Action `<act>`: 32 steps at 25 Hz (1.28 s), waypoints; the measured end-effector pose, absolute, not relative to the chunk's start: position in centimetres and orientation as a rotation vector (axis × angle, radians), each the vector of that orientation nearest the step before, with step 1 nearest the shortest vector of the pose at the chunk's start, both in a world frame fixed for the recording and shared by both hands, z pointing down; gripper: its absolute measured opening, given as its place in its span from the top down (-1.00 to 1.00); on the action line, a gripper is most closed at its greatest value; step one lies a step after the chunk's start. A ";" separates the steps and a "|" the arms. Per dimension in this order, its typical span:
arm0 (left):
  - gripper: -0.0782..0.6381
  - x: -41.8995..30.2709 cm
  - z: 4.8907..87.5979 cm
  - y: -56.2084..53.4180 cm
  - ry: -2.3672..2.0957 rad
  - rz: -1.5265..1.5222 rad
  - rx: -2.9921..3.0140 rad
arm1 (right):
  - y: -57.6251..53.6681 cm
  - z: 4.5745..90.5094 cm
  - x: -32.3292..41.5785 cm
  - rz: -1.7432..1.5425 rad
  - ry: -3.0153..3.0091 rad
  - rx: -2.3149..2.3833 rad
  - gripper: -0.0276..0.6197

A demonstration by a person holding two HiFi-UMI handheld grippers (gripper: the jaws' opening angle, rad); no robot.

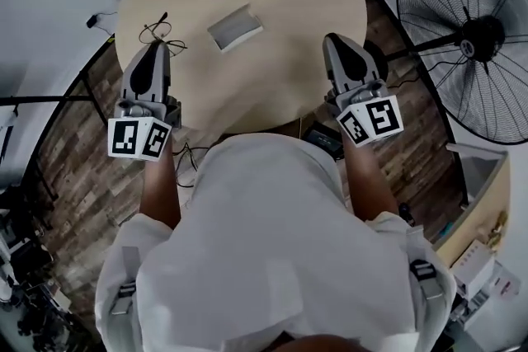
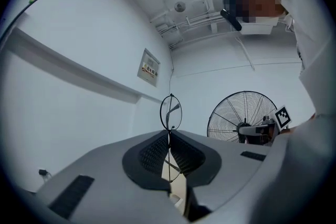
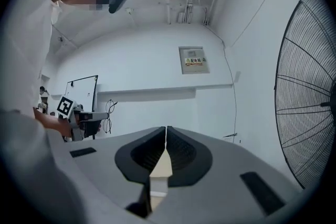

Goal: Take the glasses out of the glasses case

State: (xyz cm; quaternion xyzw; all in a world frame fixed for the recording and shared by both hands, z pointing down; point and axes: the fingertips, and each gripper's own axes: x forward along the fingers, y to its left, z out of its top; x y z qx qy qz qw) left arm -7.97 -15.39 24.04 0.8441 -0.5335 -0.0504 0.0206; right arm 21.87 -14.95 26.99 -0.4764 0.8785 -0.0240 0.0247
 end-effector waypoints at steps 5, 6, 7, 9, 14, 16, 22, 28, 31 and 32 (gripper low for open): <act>0.70 -5.9 26.5 -11.7 -1.649 -0.150 2.556 | -12.7 27.4 23.5 -0.115 2.713 -1.436 0.84; 0.70 -5.4 27.2 -11.2 -1.645 -0.144 2.546 | -12.5 27.4 24.0 -0.119 2.709 -1.436 0.83; 0.70 -4.9 27.8 -10.9 -1.644 -0.143 2.539 | -12.4 27.4 24.5 -0.117 2.706 -1.439 0.84; 0.70 -4.0 28.4 -10.6 -1.646 -0.152 2.534 | -12.4 27.3 25.4 -0.114 2.701 -1.444 0.84; 0.70 -1.8 29.2 -10.2 -1.625 -0.144 2.557 | -12.1 28.3 26.9 -0.119 2.713 -1.432 0.84; 0.70 -1.2 29.3 -10.2 -1.608 -0.140 2.560 | -11.9 28.6 27.2 -0.119 2.725 -1.421 0.84; 0.70 -0.4 29.3 -10.4 -1.564 -0.119 2.577 | -11.8 29.2 26.9 -0.138 2.739 -1.394 0.84; 0.70 1.0 29.6 -10.2 -1.505 -0.097 2.590 | -11.9 29.1 27.2 -0.142 2.743 -1.377 0.84; 0.70 1.1 29.7 -10.3 -1.492 -0.093 2.596 | -12.0 29.2 27.0 -0.141 2.746 -1.374 0.84; 0.70 0.9 29.7 -10.3 -1.487 -0.095 2.597 | -11.9 29.1 26.7 -0.142 2.747 -1.372 0.84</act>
